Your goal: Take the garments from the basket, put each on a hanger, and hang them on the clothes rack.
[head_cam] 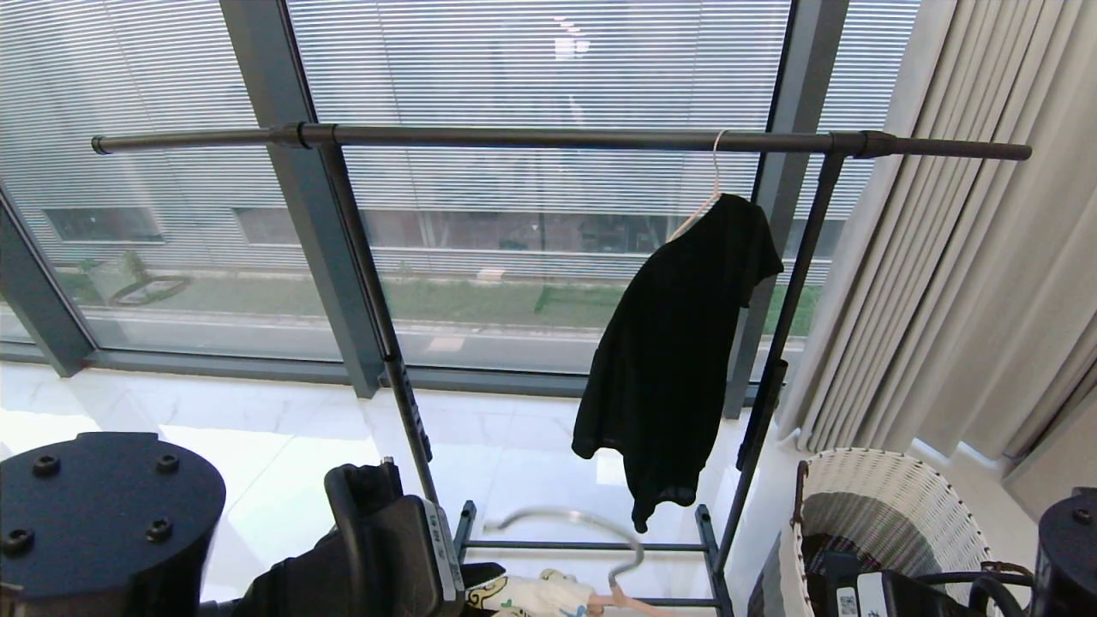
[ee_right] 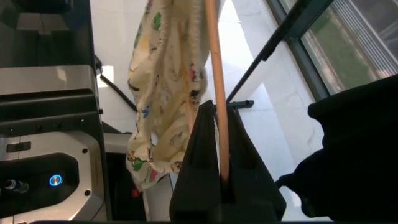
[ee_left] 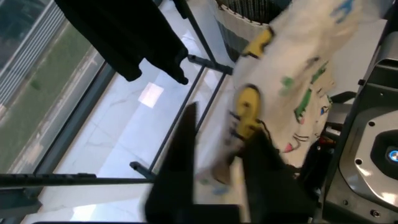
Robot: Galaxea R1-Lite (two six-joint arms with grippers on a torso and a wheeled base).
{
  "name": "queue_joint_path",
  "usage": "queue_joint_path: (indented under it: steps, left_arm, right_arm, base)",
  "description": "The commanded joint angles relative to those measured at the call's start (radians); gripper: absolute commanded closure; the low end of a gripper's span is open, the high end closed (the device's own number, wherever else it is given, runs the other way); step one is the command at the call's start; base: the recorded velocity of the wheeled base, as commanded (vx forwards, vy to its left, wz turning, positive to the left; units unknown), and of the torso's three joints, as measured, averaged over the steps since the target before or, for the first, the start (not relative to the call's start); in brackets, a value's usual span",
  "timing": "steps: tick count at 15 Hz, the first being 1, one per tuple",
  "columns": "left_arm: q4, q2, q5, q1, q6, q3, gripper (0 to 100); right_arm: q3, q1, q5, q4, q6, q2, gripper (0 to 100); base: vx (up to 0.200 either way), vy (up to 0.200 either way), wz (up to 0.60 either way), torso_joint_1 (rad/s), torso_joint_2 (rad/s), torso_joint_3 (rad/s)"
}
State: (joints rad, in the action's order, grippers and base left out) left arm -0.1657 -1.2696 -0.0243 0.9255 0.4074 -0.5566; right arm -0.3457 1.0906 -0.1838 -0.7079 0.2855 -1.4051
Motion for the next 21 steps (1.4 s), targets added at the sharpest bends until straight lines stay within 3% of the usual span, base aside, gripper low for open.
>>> queue_joint_path:
  steps: [1,10,20,21]
  left_arm:
    - [-0.008,0.001,0.000,0.012,-0.004,-0.002,100]
    - [-0.090,0.001,0.000,0.024,-0.007,0.024,100]
    - [-0.115,0.010,0.038,0.026,-0.007,0.026,100]
    - [-0.115,0.010,0.040,0.026,-0.009,0.024,0]
  right_arm:
    - [0.001,0.002,-0.002,-0.001,0.001,-0.003,100]
    - [-0.012,0.000,0.035,-0.002,0.001,-0.003,100]
    - [-0.007,-0.002,0.060,-0.032,0.024,0.003,100]
    - [-0.007,-0.002,0.060,-0.033,0.024,0.003,100]
  base:
    - [0.000,0.000,0.00,0.000,0.00,0.000]
    - [0.000,0.000,0.00,0.000,0.00,0.000]
    - [0.000,0.000,0.00,0.000,0.00,0.000]
    - [0.000,0.000,0.00,0.000,0.00,0.000]
